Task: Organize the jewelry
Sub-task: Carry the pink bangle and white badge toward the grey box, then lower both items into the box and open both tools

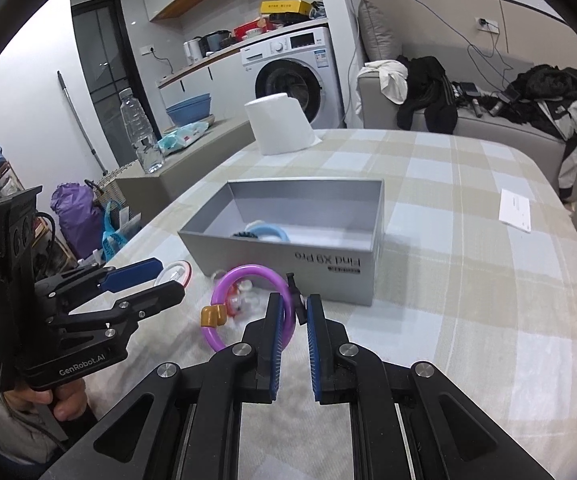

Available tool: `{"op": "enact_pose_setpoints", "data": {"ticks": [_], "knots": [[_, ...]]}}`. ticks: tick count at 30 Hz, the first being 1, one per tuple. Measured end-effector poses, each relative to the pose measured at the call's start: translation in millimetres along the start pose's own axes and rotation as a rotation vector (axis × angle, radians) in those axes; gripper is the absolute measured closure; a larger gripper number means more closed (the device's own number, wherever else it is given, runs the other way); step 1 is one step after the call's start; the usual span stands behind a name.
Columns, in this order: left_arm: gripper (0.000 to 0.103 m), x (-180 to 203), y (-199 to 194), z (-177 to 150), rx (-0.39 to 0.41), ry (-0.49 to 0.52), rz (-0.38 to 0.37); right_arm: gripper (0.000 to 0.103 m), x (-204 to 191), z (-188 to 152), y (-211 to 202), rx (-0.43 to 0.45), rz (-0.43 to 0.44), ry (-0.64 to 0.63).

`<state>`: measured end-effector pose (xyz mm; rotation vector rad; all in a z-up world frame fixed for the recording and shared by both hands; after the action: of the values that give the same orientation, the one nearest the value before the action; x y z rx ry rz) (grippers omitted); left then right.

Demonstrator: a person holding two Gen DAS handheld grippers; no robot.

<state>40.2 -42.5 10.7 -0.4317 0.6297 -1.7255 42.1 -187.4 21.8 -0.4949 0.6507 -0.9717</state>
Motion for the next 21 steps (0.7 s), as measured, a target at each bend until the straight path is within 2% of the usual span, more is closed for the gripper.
{"op": "enact_pose_setpoints", "data": {"ticks": [11, 21], "knots": [[0.066, -10.9, 17.5, 27.5, 0.041, -0.004, 0.064, 0.092, 7.1, 46.6, 15.7, 0.059, -0.02, 0.029], [0.066, -16.6, 46.6, 29.6, 0.01, -0.006, 0.084, 0.092, 24.7, 53.8, 49.7, 0.032, -0.035, 0.077]]}}
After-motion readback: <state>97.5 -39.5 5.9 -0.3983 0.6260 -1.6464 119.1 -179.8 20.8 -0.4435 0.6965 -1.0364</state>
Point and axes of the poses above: each gripper's, at about its wrist camera, not at the fingertips, and y roughly the way its jaws point, x to its right, z to its top, the point moved 3 cm from there along y, roughly the way its jaws point, and after that the axes turned 8 degrees about y, right-handed, at the moved point
